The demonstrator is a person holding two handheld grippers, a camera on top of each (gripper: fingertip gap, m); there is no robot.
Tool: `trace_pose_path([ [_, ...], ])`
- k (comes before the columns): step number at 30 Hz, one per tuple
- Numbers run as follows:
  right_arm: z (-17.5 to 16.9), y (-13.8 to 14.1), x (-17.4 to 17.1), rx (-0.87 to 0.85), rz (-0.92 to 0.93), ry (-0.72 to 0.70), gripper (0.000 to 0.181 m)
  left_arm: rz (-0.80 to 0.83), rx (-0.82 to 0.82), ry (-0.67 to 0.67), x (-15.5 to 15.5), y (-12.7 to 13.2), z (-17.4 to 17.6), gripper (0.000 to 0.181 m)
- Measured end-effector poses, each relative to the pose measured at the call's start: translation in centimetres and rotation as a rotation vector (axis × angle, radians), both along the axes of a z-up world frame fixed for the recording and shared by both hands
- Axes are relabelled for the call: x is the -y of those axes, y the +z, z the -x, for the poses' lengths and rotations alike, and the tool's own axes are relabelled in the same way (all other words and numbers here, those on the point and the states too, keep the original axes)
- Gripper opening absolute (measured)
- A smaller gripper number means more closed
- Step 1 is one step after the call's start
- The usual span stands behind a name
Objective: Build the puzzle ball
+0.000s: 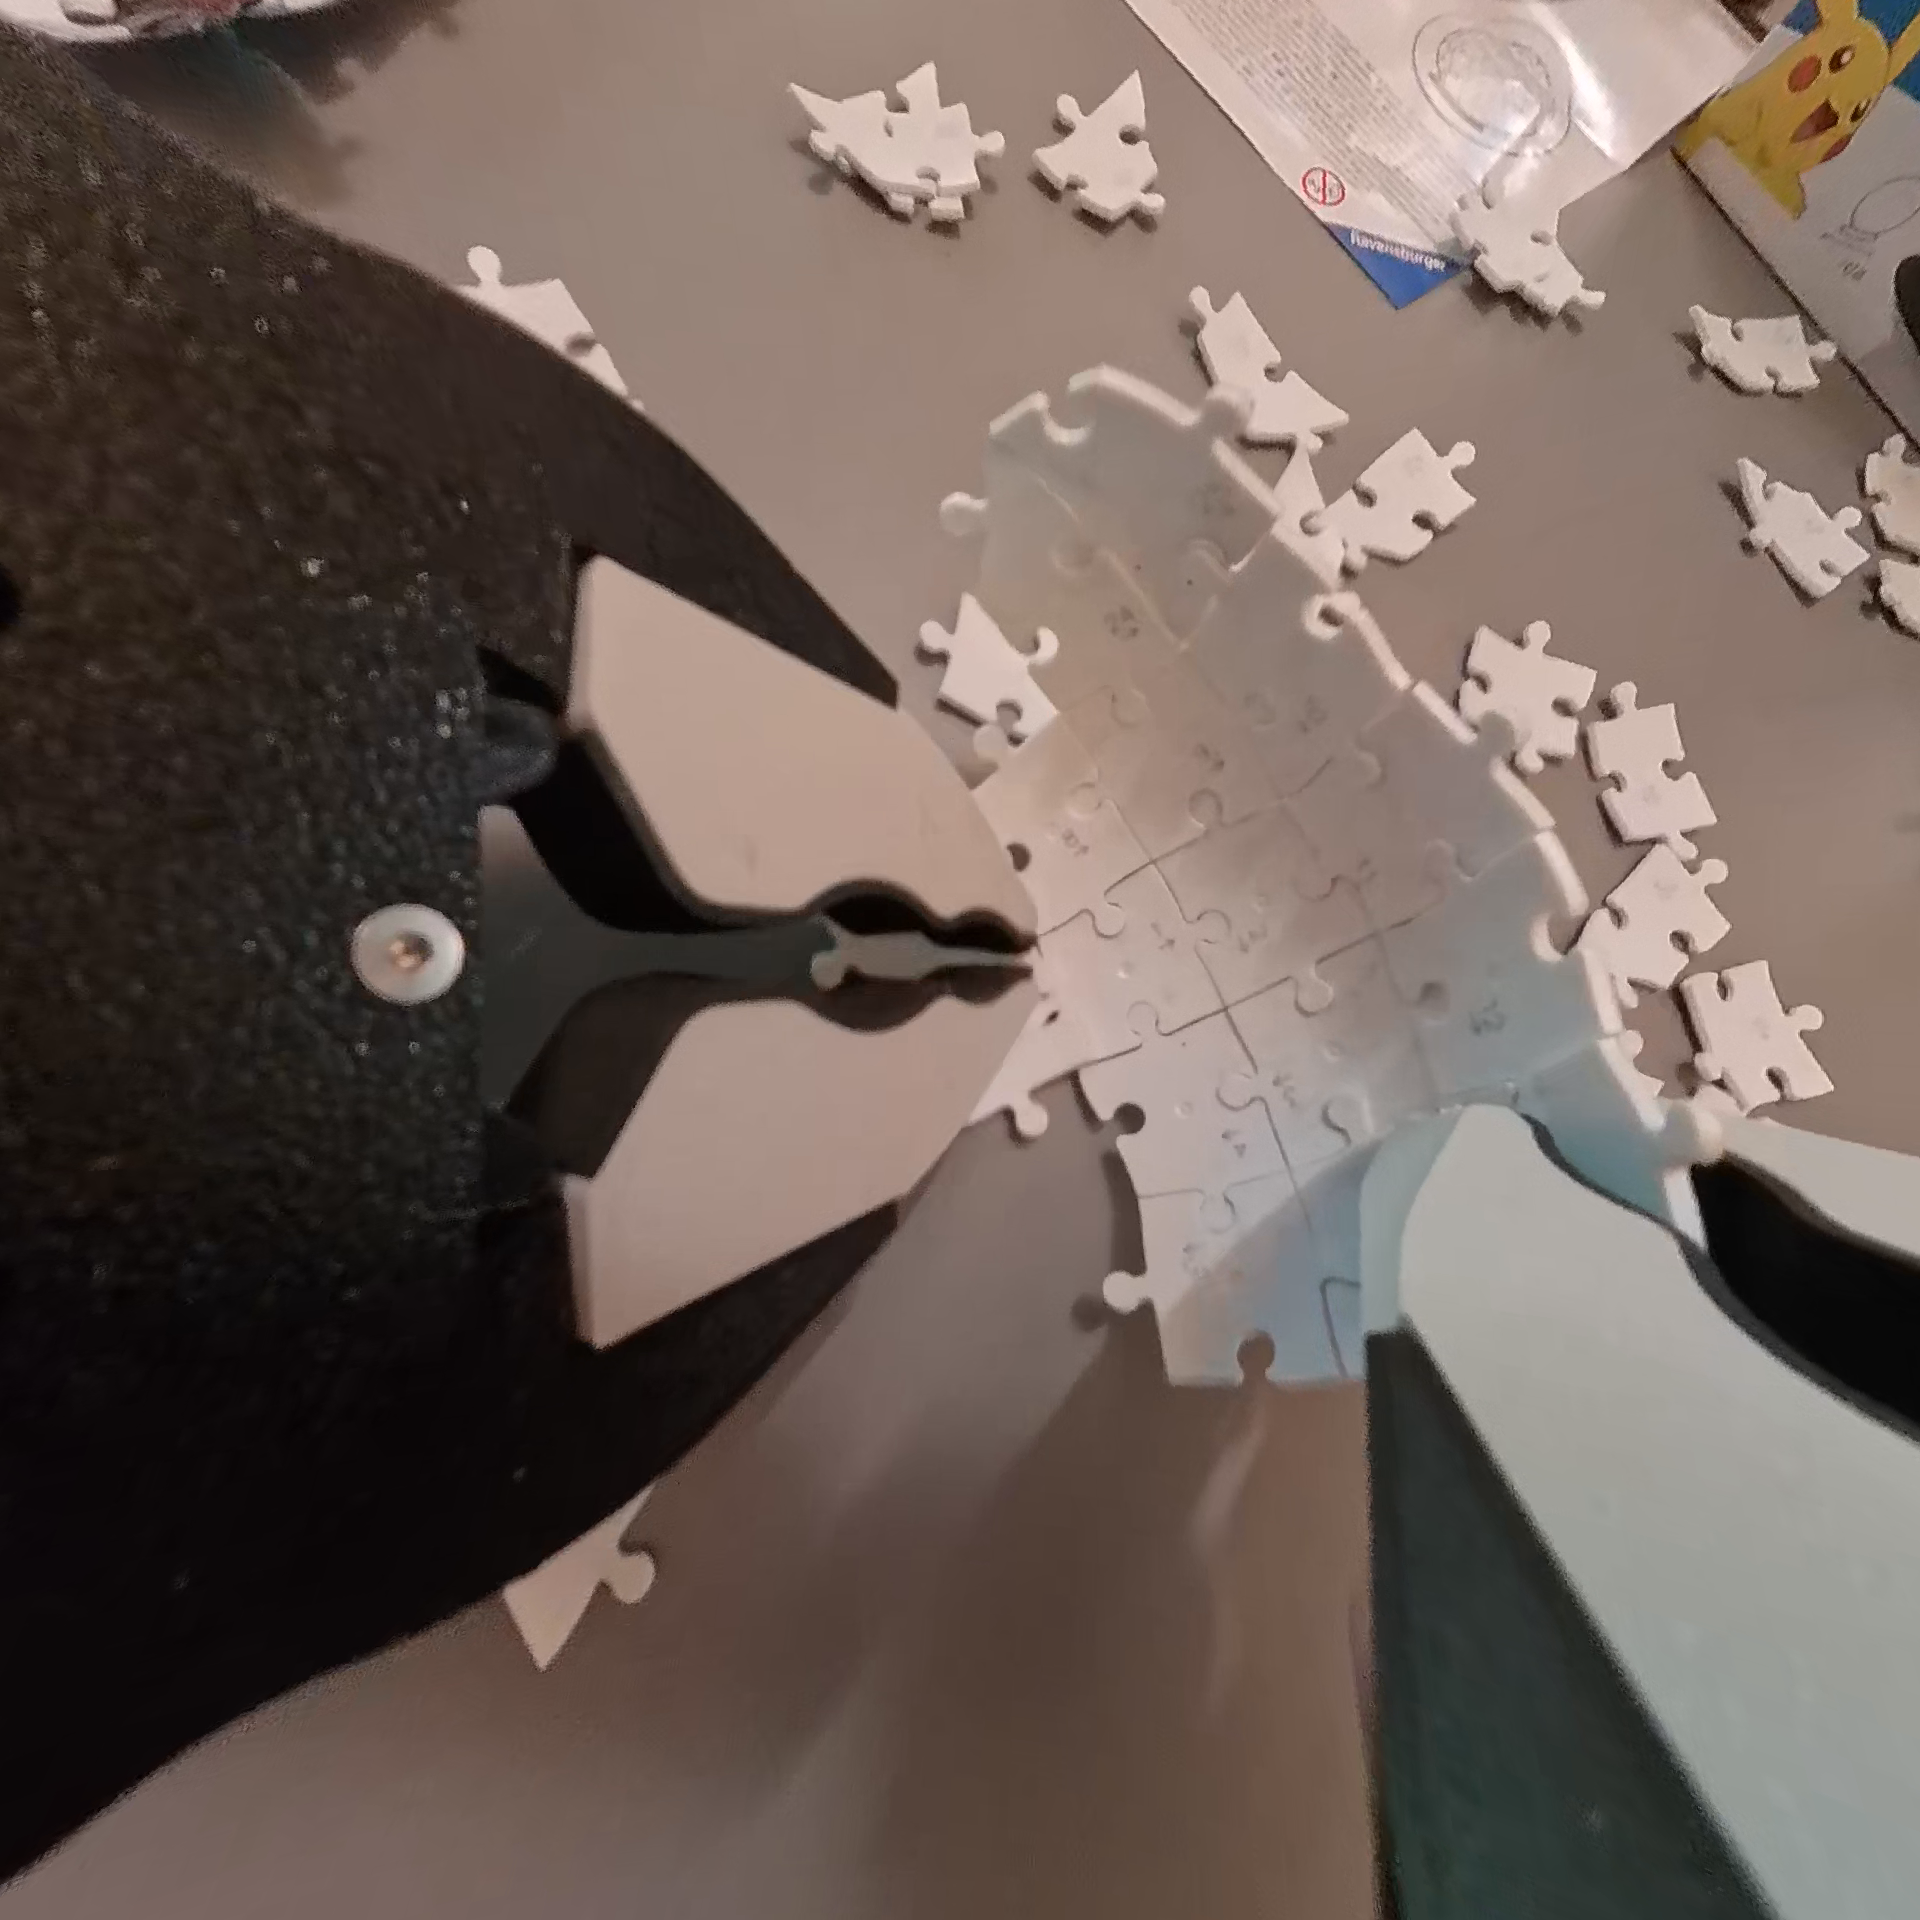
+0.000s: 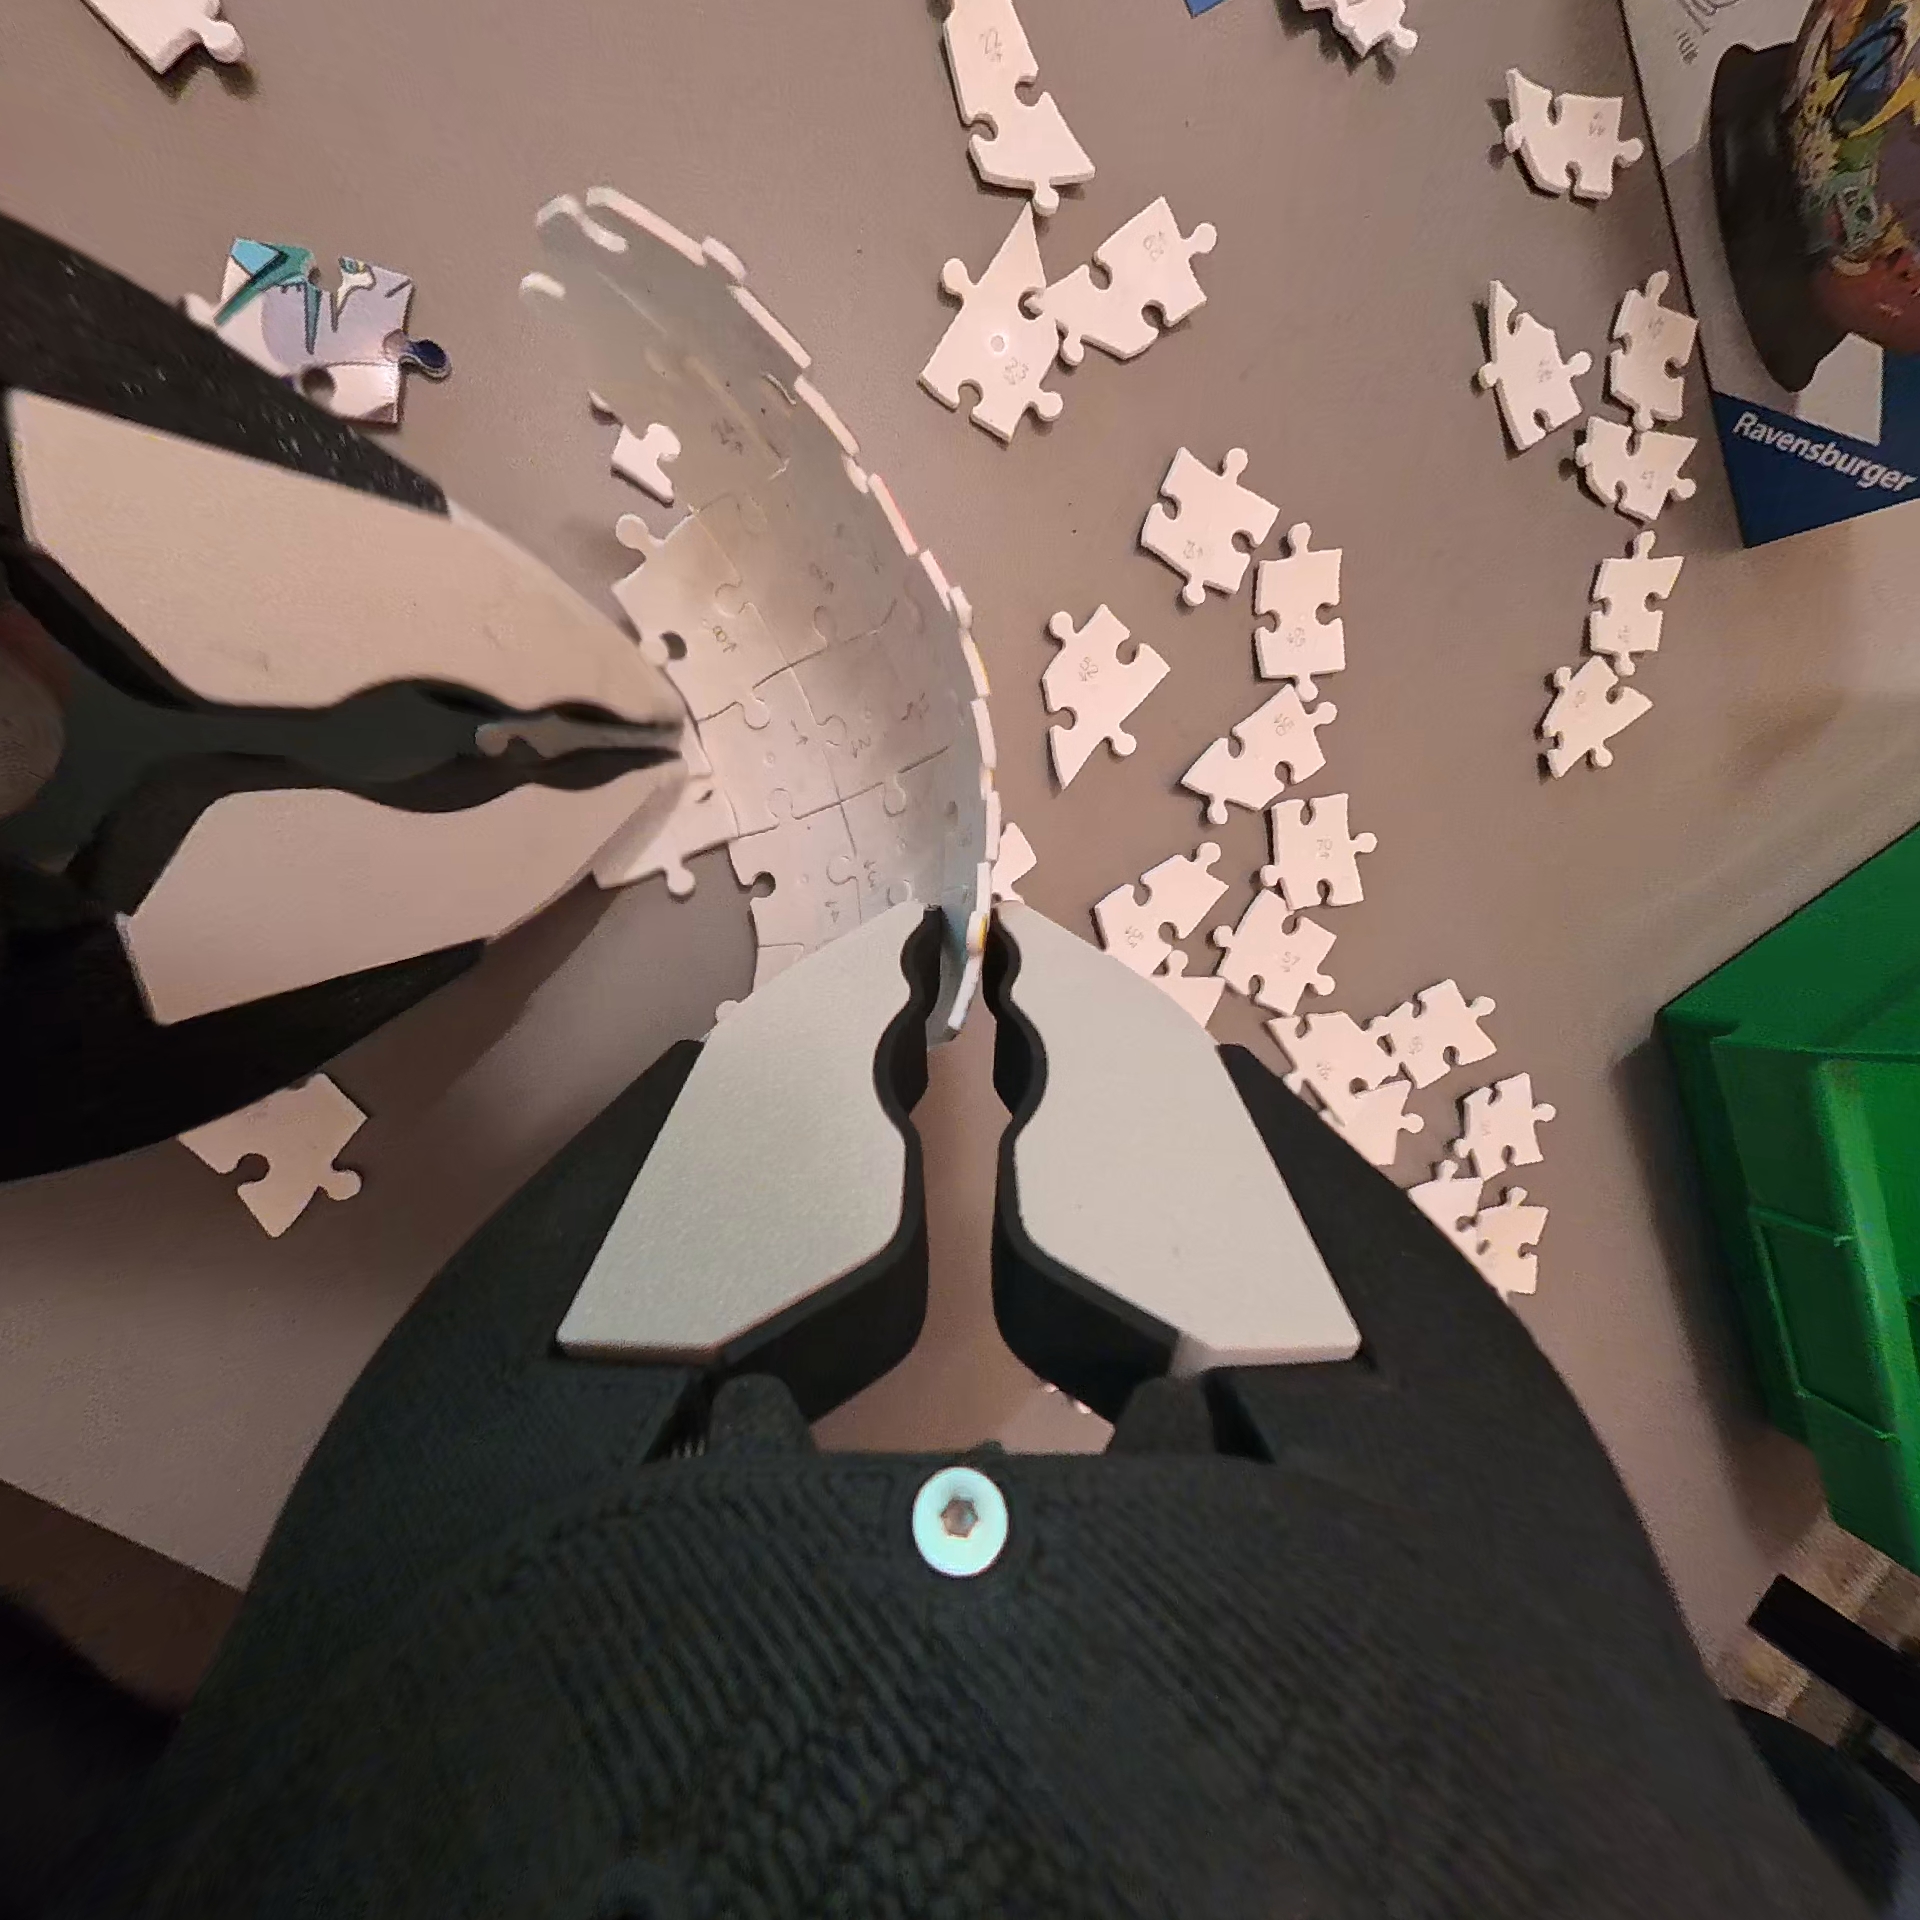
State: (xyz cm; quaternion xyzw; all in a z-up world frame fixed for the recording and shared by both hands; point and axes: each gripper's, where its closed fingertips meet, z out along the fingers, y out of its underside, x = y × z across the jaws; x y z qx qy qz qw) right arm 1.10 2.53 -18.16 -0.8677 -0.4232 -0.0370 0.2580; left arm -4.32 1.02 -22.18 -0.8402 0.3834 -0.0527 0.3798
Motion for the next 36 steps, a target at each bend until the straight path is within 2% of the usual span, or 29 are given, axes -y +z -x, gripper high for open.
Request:
trace_pose_path([
  [9, -0.2, -0.3, 0.1, -0.04, 0.003, 0.002, 0.008, -0.002, 0.01, -0.018, 0.0, 0.0, -0.1, 0.0],
  [16, 0.1, -0.1, -0.3, -0.051, -0.017, 0.025, 0.007, -0.028, -0.112, -0.062, 0.1, 0.0, 0.0, 0.0],
  [23, 0.1, -0.1, -0.3, -0.093, -0.019, 0.035, 0.007, 0.012, -0.144, -0.121, 0.7, -0.2, -0.5, 0.0],
  [26, -0.1, -0.4, -0.4, -0.111, -0.01, 0.033, 0.007, -0.037, -0.181, -0.109, 0.3, -0.1, -0.4, 0.0],
  [32, -0.6, -0.8, -0.4, -0.13, 0.002, 0.039, 0.009, -0.087, -0.172, -0.061, -0.5, -0.1, 0.1, 0.0],
  [36, -0.6, -0.8, -0.6, -0.124, -0.011, 0.055, 0.009, -0.129, -0.14, -0.077, -0.6, 0.1, 0.1, 0.0],
])
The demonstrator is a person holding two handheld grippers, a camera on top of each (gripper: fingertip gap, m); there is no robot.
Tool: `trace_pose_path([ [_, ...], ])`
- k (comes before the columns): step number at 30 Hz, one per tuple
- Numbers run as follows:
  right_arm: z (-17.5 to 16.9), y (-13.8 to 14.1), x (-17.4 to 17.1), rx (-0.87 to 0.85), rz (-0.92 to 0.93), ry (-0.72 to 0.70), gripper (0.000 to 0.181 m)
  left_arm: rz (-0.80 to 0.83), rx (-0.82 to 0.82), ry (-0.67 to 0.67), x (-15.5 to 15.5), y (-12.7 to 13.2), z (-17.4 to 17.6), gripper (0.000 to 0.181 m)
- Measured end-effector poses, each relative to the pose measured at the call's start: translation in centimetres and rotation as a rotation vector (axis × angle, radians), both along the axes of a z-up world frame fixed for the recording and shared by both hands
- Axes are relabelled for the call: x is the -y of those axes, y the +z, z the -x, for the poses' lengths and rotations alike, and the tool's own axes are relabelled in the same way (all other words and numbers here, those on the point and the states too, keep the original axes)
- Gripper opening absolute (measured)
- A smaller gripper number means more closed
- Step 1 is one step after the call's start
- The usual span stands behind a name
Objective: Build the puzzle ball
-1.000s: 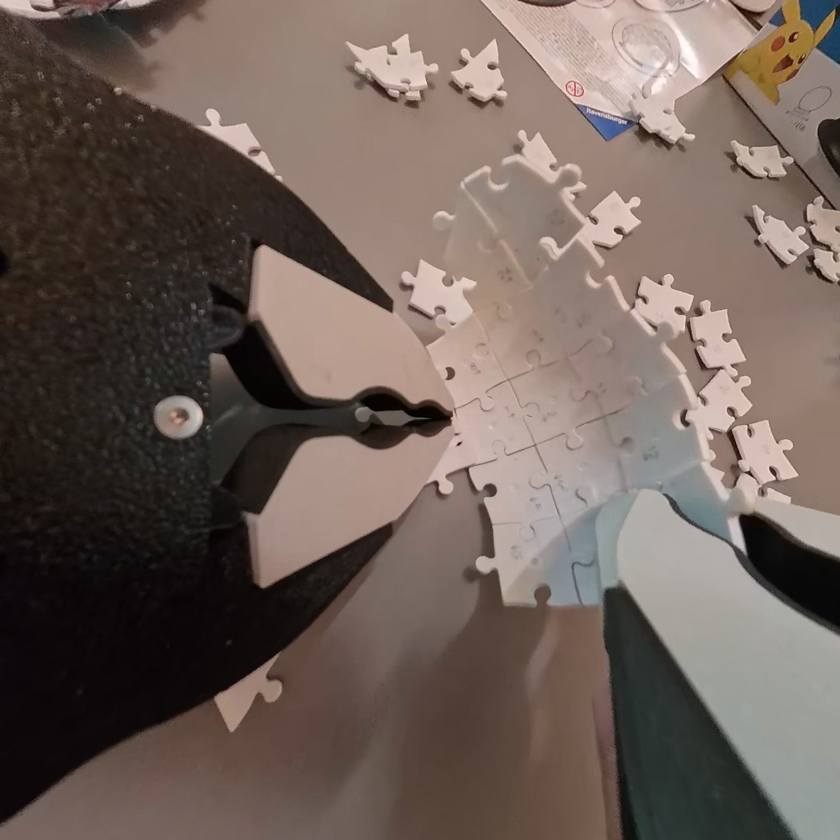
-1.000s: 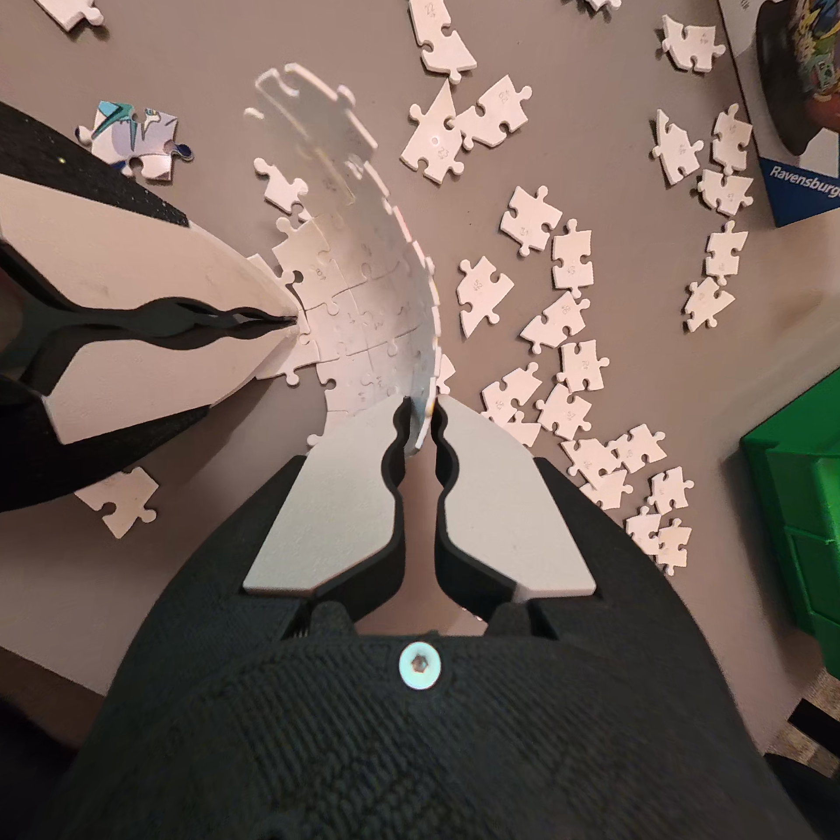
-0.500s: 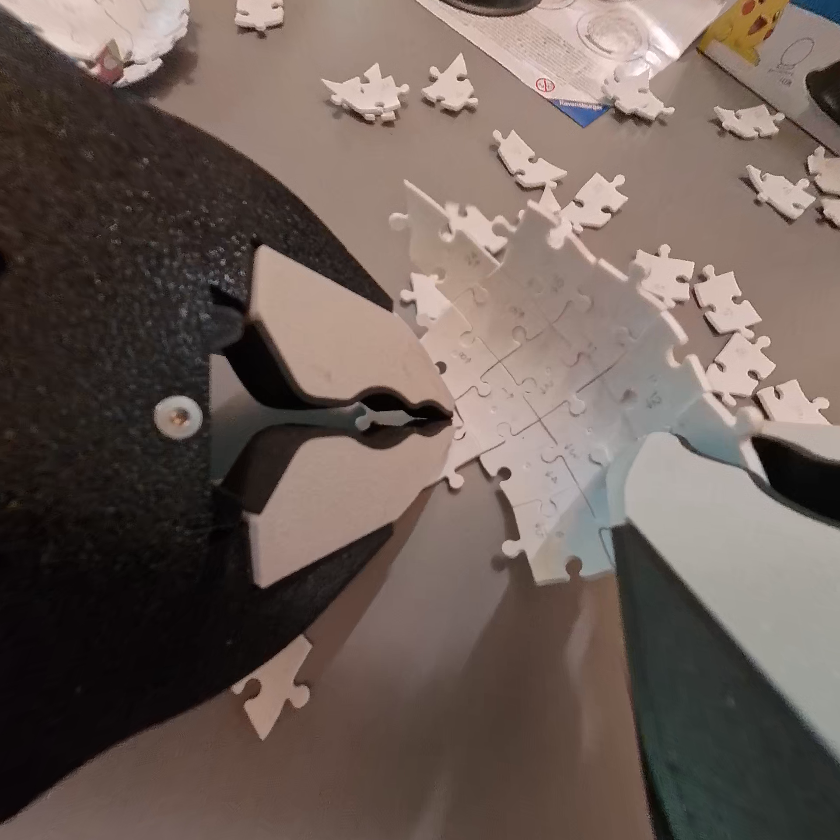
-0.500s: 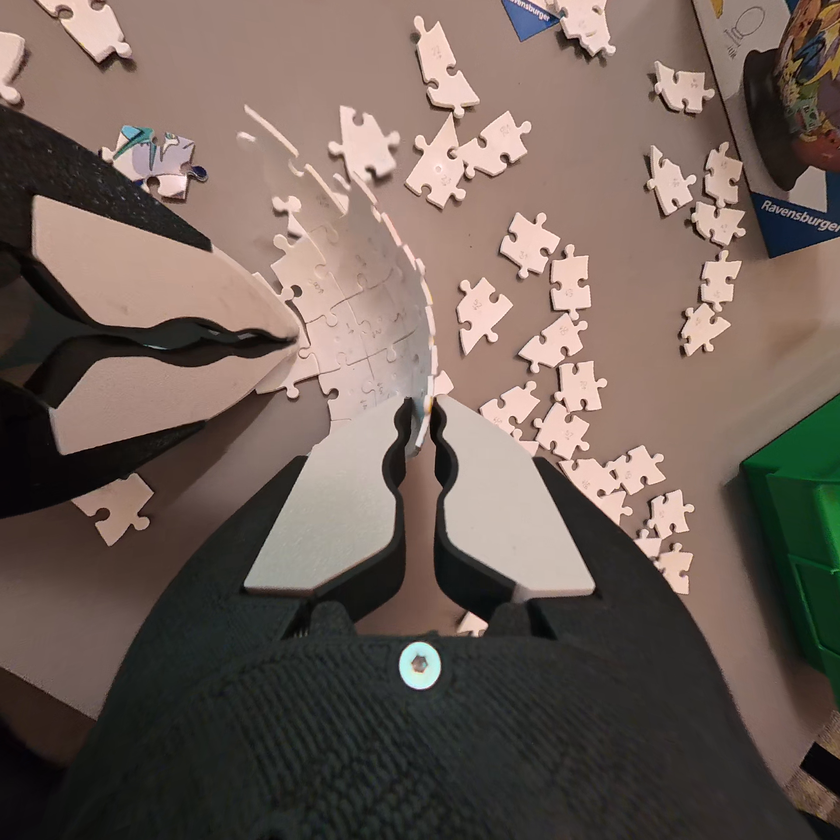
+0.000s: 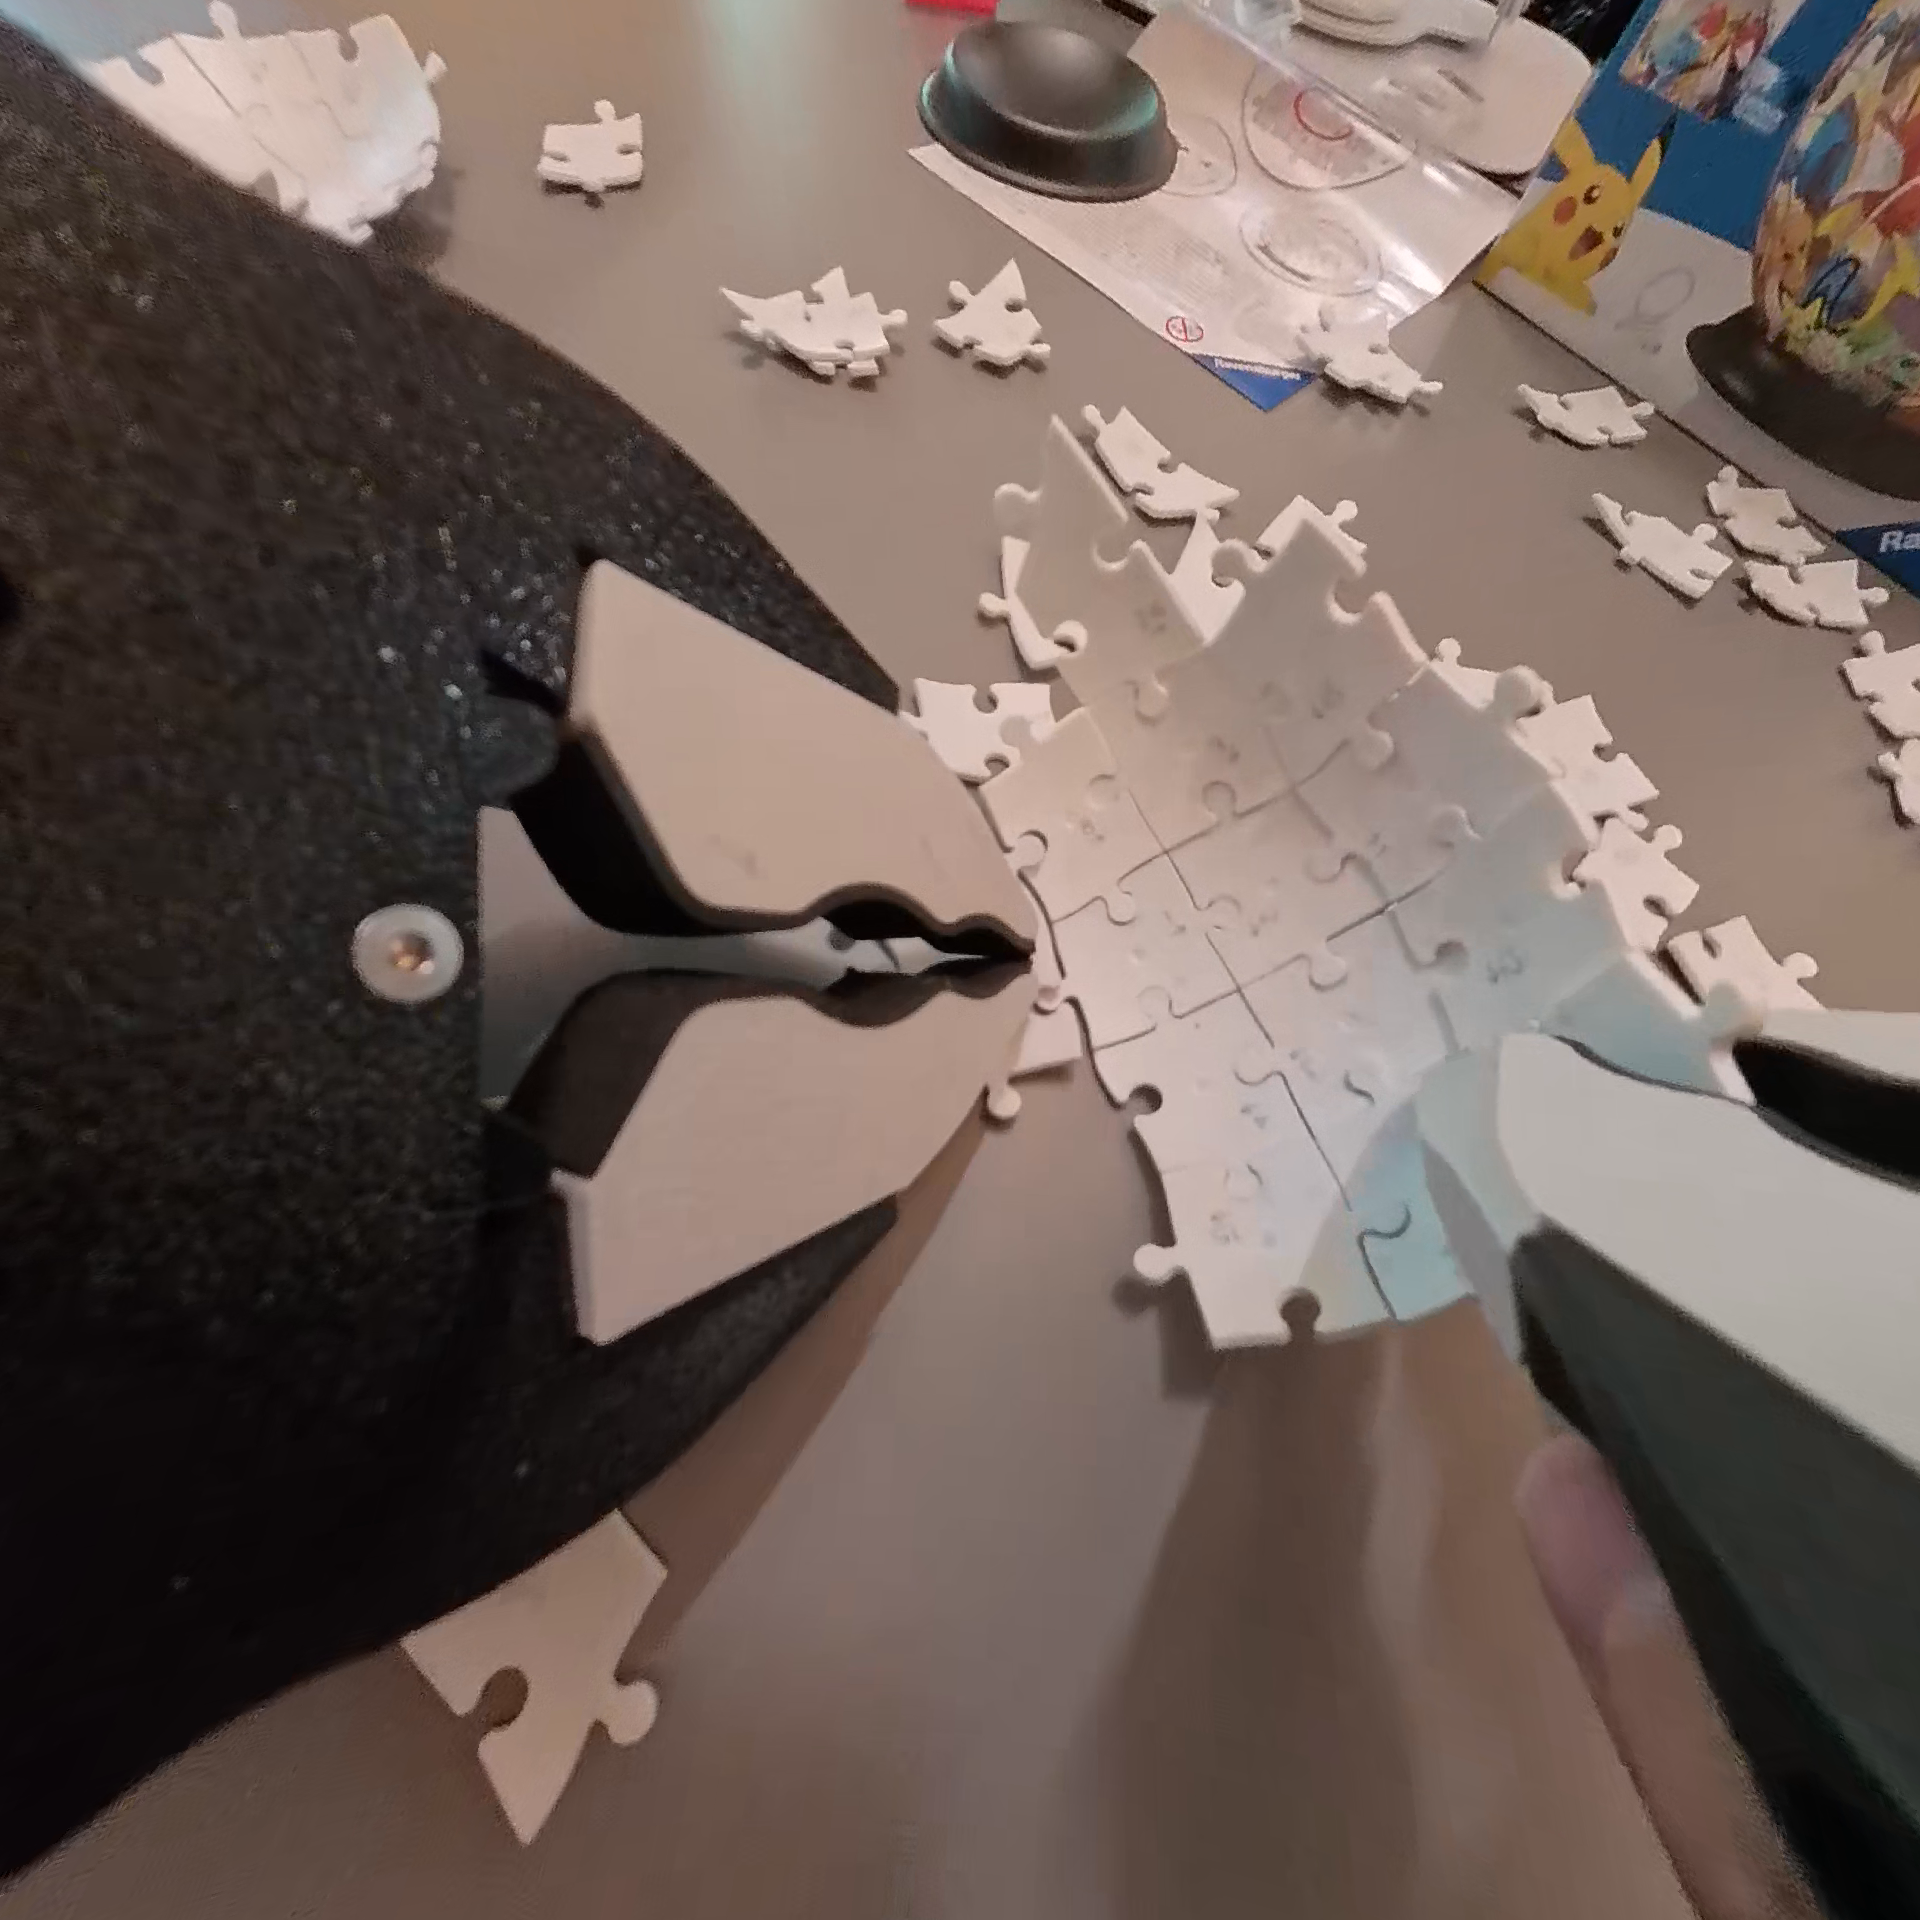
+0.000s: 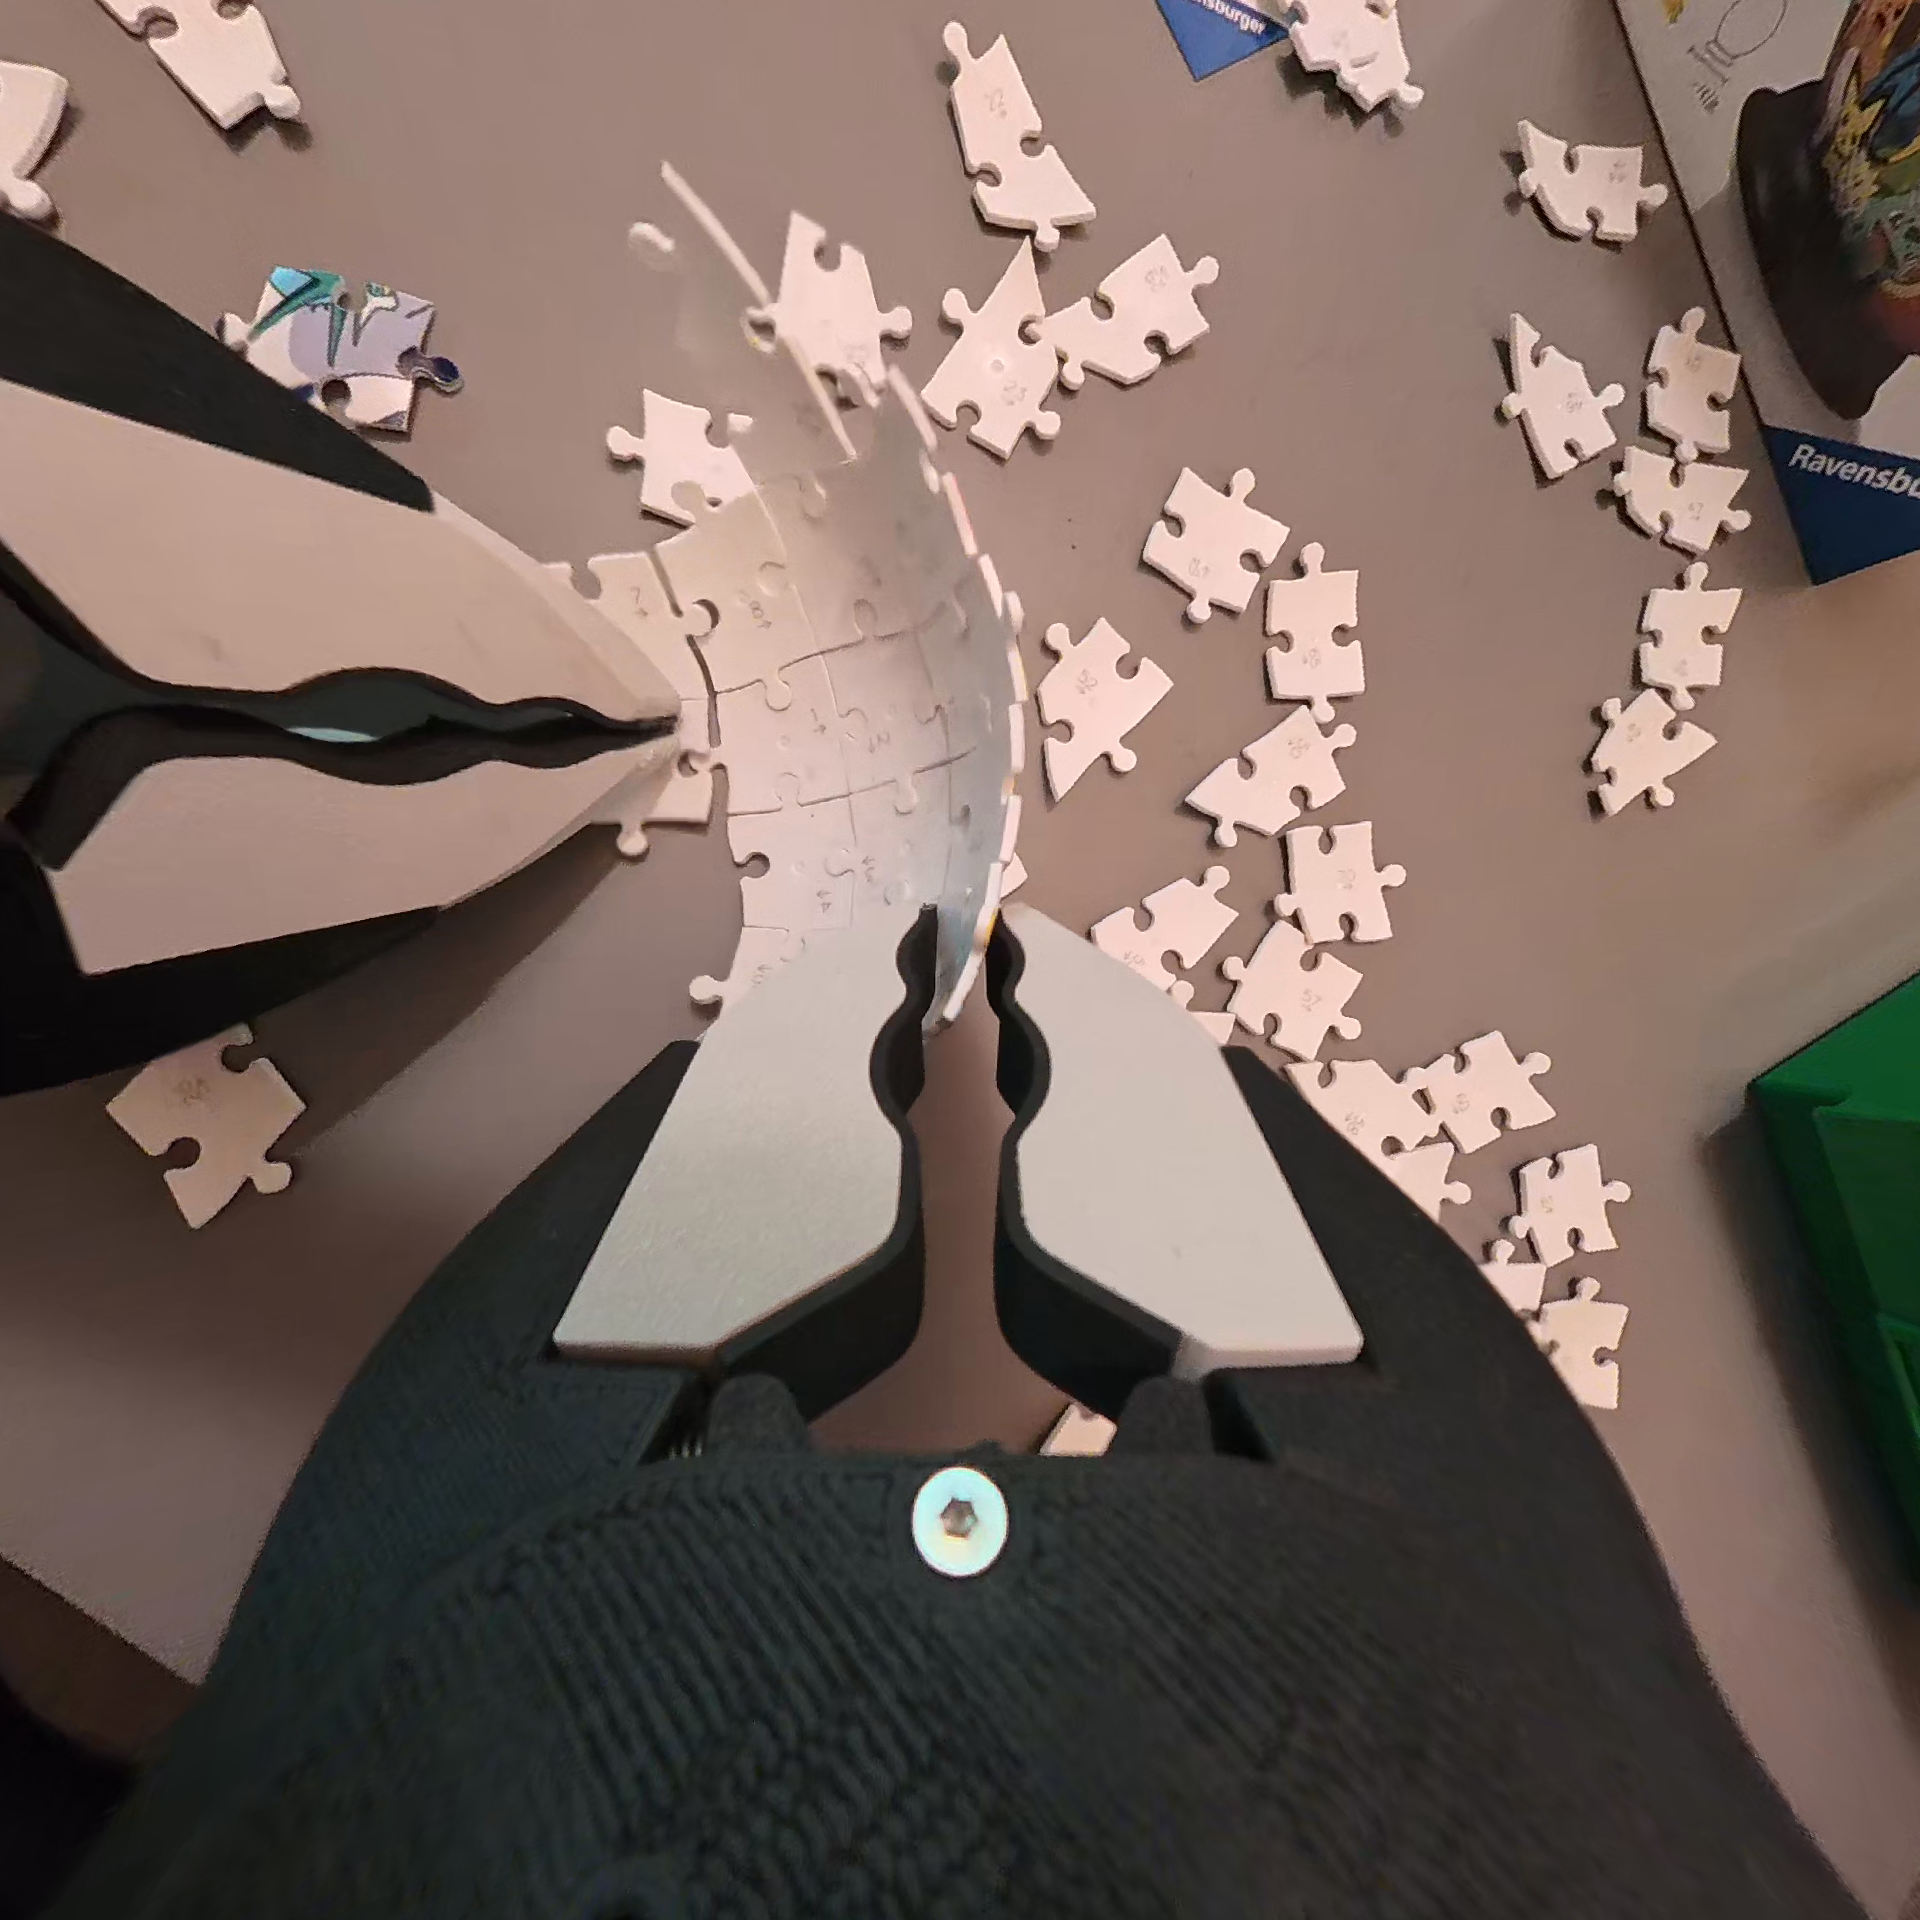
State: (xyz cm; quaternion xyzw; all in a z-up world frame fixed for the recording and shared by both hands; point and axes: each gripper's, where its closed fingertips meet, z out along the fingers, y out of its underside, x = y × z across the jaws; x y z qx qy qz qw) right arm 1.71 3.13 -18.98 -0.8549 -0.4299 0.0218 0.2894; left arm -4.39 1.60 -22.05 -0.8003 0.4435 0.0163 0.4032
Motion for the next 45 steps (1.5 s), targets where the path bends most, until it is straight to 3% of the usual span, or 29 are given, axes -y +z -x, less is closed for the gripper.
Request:
trace_pose_path([
  [8, -0.1, -0.1, 0.0, -0.027, 0.003, 0.017, 0.009, 0.031, 0.136, 0.121, 0.6, 1.4, 3.2, 0.004],
  [11, 0.0, -0.2, -0.1, -0.035, 0.004, 0.019, 0.009, 0.049, 0.154, 0.098, 1.4, 1.6, 2.7, 0.001],
  [22, 0.2, 0.1, 0.0, -0.022, 0.014, 0.032, 0.008, -0.028, 0.01, 0.05, -0.2, 0.2, 0.4, 0.0],
  [45, 0.3, -0.3, 0.5, 0.006, 0.108, 0.014, 0.01, 0.052, 0.014, 0.073, -1.1, -0.2, 0.7, 0.0],
])
